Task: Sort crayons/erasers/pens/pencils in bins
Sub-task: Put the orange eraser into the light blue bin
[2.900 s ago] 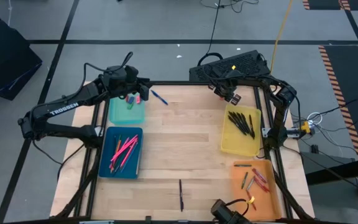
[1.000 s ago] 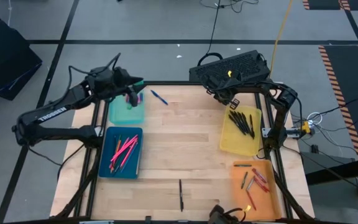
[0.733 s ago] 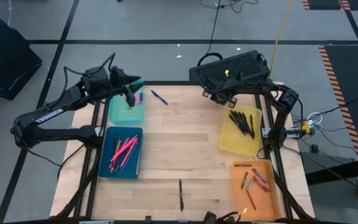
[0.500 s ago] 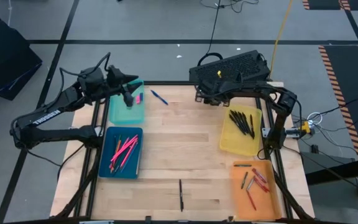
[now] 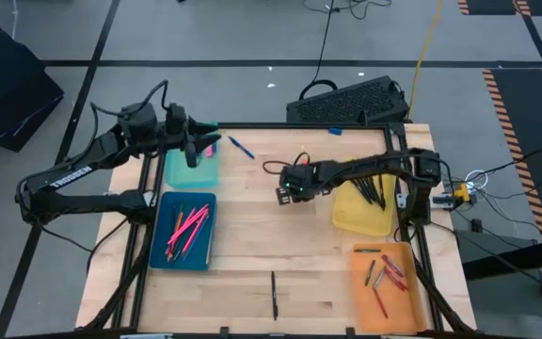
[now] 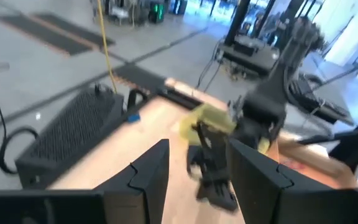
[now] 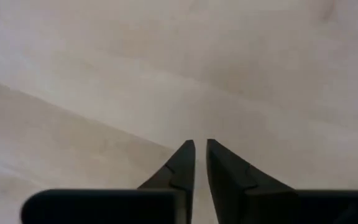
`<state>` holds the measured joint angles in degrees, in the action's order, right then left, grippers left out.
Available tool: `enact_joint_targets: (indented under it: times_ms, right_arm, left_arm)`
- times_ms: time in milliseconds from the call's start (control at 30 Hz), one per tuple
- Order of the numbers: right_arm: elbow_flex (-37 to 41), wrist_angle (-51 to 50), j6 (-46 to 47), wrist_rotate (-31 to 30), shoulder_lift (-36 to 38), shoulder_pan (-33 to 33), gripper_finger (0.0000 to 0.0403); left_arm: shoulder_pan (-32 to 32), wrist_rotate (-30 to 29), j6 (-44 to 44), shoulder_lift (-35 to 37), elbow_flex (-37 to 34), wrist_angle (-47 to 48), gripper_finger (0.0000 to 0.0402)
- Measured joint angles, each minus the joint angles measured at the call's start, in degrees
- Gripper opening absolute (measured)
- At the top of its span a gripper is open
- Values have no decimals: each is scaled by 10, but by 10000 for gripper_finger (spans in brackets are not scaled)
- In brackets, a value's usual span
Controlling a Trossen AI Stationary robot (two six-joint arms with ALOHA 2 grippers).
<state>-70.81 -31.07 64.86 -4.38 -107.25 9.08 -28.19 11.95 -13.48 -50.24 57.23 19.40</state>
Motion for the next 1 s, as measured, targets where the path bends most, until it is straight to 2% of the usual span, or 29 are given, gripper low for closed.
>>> enact_joint_targets:
  times_ms: [100, 233, 367, 567, 700, 833, 900, 1000]
  right_arm:
    - [0, 4, 4, -29, 7, 23, 62]
    - [0, 22, 59, -43, 7, 86, 122]
    - [-1, 37, 52, -29, 7, 136, 163]
    - [-20, 35, 57, -34, -18, 155, 170]
    - [-115, -66, 26, -36, -84, 146, 171]
    - [-244, -228, 0, -111, -149, 123, 171]
    - [-279, -259, 1, -121, -168, 116, 171]
    - [-289, -266, 10, -120, -182, 115, 171]
  left_arm:
    - [7, -5, -14, 0, 0, 25, 161]
    - [17, -19, -25, 0, 0, 21, 161]
    - [25, -24, -49, 0, 0, 8, 161]
    - [38, -30, -47, 0, 0, -10, 161]
    - [39, -30, -47, 0, 0, -31, 161]
    - [40, -30, -75, 0, 0, -39, 161]
    - [43, -30, -92, 0, 0, -35, 161]
    - [56, -30, -97, 0, 0, -31, 161]
